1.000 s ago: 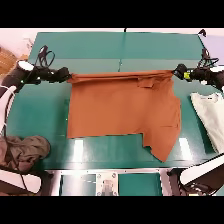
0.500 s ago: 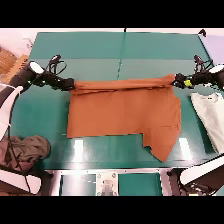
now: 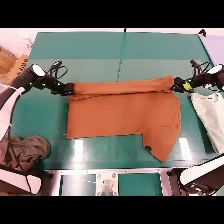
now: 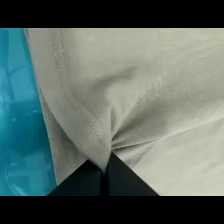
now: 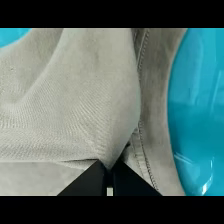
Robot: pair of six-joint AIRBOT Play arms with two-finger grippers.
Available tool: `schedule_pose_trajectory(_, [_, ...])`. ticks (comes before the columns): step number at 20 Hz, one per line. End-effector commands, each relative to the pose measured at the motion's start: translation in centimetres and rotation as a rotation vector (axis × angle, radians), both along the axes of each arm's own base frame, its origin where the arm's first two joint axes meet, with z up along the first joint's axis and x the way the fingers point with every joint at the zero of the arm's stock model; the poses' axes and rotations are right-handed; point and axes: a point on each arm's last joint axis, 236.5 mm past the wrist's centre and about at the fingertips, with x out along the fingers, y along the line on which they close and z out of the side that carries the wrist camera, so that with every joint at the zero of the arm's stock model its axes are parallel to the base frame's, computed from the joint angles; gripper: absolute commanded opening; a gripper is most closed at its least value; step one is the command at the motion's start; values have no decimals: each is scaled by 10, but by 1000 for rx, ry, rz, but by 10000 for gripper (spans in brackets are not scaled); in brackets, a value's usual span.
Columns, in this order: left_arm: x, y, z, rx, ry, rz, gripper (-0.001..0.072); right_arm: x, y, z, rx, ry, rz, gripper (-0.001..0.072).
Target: Fold the shirts.
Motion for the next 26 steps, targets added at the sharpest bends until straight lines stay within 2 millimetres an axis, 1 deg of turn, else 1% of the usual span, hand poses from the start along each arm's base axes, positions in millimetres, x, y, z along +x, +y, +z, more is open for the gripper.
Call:
schedule_pose_trajectory(1, [0, -9, 1, -51, 14, 30, 26, -6, 1, -2, 3, 31, -3, 18])
schedule_pose_trajectory(3, [-2, -12, 2, -63, 25, 28, 26, -11, -7, -8, -22, 69, -37, 18])
schedule_pose_trajectory(5, [-9, -13, 1, -68, 52, 17, 26, -17, -8, -11, -29, 92, -32, 18])
schedule_pose_trajectory(8, [-19, -13, -1, -61, 93, 3, 26, -21, -6, -11, -21, 109, -24, 19])
schedule_pose_trajectory(11, [-21, -9, -4, -49, 112, 23, 26, -26, -3, -11, -10, 130, -13, 18])
schedule_pose_trajectory(13, [-19, -9, -4, -49, 106, 28, 26, -26, -3, -11, -10, 130, -13, 19])
schedule_pose_trajectory(15, [-23, -10, -4, -53, 124, 25, 28, -26, -3, -11, -10, 130, -13, 22])
schedule_pose_trajectory(16, [-27, -11, -4, -55, 141, 16, 162, -27, -2, -11, -9, 133, -11, 142])
schedule_pose_trajectory(17, [-33, -12, -3, -63, 168, 22, 495, -28, -2, -9, -7, 136, -9, 300])
schedule_pose_trajectory(18, [-37, -13, -1, -68, 194, 21, 604, -28, -2, -6, -5, 136, -6, 346])
schedule_pose_trajectory(20, [-48, -16, 9, -72, 240, -19, 601, -29, -2, 9, 0, 138, 1, 346])
schedule_pose_trajectory(21, [-55, -14, 15, -64, 272, -36, 601, -31, -4, 18, -3, 143, -7, 344])
schedule_pose_trajectory(22, [-64, -9, 20, -35, 313, -53, 599, -36, -10, 26, -23, 155, -26, 335])
schedule_pose_trajectory(23, [-77, 3, 23, 17, 366, -59, 464, -44, -16, 34, -46, 175, -41, 236])
schedule_pose_trajectory(24, [-88, 12, 26, 63, 398, -82, 196, -55, -21, 40, -65, 199, -48, 43])
schedule_pose_trajectory(25, [-97, 21, 29, 99, 418, -92, 26, -67, -27, 46, -87, 223, -66, 18])
schedule_pose_trajectory(26, [-103, 25, 34, 116, 416, -85, 25, -80, -32, 52, -104, 243, -90, 18])
